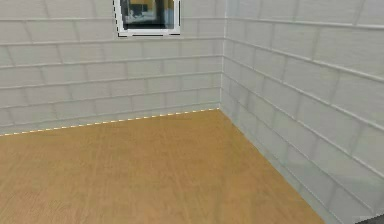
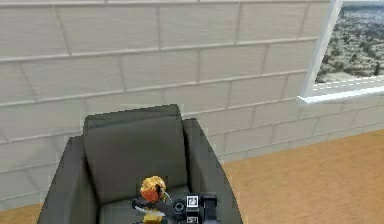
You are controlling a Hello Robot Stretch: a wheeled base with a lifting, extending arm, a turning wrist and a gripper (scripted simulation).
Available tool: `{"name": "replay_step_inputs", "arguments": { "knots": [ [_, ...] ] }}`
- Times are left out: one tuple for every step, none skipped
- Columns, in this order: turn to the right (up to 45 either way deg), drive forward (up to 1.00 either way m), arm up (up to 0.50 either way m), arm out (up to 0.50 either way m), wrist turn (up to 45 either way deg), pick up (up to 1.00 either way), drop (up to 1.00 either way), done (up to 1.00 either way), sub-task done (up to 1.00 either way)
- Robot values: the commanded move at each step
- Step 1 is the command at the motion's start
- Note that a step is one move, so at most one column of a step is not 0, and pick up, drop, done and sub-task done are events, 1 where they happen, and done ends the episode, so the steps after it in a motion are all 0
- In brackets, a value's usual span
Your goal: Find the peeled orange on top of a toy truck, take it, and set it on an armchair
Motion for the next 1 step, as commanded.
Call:
{"name": "replay_step_inputs", "arguments": {
  "knots": [
    [0.0, 0.0, 0.0, 0.0, 0.0, 0.0, 0.0, 1.0, 0.0]
  ]
}}
